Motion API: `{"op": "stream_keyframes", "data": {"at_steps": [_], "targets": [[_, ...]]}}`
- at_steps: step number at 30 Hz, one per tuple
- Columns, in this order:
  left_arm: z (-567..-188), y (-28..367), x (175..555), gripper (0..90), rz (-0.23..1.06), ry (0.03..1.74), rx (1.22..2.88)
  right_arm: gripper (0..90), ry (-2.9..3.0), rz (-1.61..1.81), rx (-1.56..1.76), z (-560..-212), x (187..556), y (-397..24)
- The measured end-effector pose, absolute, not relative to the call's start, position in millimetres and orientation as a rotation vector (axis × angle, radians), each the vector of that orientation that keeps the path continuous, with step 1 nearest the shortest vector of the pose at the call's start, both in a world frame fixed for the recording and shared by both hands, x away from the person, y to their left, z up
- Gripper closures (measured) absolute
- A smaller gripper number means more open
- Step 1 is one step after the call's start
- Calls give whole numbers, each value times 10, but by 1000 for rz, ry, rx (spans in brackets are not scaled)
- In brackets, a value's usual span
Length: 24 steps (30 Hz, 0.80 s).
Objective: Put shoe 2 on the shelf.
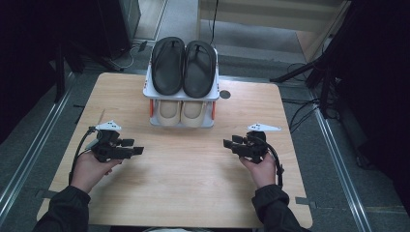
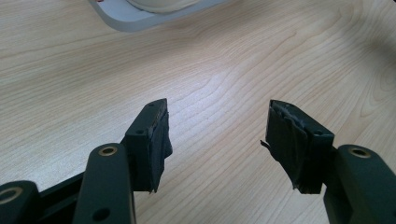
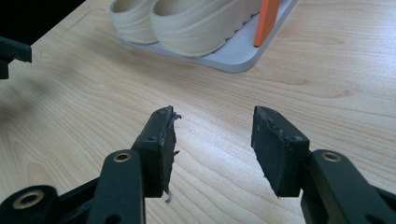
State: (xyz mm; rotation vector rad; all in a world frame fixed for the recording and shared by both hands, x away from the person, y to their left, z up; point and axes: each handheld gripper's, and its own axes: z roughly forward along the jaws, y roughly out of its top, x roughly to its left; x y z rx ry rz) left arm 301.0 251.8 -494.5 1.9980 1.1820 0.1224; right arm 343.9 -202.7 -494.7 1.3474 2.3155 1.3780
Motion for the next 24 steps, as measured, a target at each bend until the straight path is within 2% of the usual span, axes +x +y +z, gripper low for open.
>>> {"op": "stream_keyframes", "data": {"at_steps": [24], "targets": [[-4957, 2511, 3018, 389, 110, 1195, 1999, 489, 2339, 1334, 1335, -4966, 3432, -1981]]}}
